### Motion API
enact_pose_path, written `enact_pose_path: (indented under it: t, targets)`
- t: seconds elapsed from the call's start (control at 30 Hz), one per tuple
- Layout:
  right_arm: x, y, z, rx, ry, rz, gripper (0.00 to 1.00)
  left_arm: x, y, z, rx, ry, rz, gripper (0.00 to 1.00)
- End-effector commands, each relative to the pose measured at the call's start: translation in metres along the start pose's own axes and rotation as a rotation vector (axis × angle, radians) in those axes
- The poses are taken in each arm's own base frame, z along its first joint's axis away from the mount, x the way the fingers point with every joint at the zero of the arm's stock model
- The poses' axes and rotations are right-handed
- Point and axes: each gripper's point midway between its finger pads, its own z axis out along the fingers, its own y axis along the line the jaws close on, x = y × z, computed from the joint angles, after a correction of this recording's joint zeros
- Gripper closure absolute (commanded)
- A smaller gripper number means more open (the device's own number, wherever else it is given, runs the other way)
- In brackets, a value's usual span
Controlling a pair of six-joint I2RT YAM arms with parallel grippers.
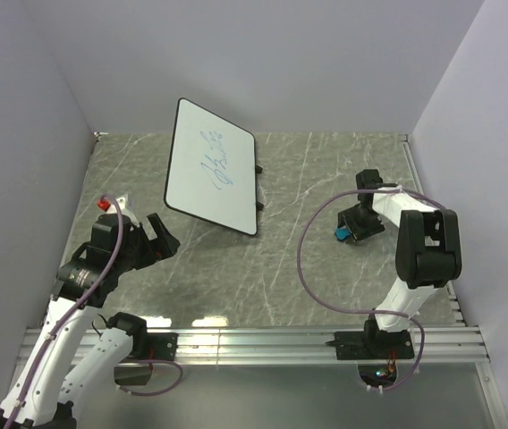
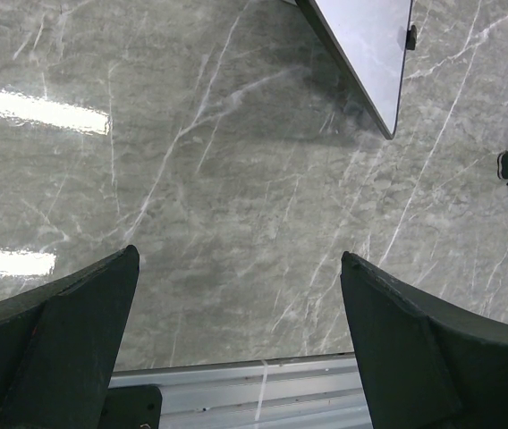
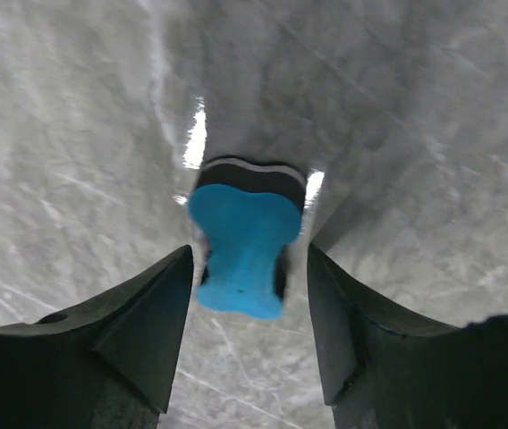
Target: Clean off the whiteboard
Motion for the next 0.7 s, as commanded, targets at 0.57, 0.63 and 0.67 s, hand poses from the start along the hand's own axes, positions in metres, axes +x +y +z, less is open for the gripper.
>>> enact_pose_path:
  t: [0.57, 0.63, 0.67]
  targets:
    - [0.012, 0.065, -0.037, -0.234, 0.115, -0.211, 1.00, -0.053, -0.030, 0.004, 0.043, -0.104, 0.093, 0.01]
    - [0.025, 0.087, -0.054, -0.339, 0.184, -0.265, 1.00, -0.089, -0.049, 0.002, 0.045, -0.144, 0.138, 0.01]
    - [0.029, 0.095, -0.060, -0.369, 0.205, -0.286, 1.00, -0.102, -0.053, 0.003, 0.045, -0.150, 0.186, 0.01]
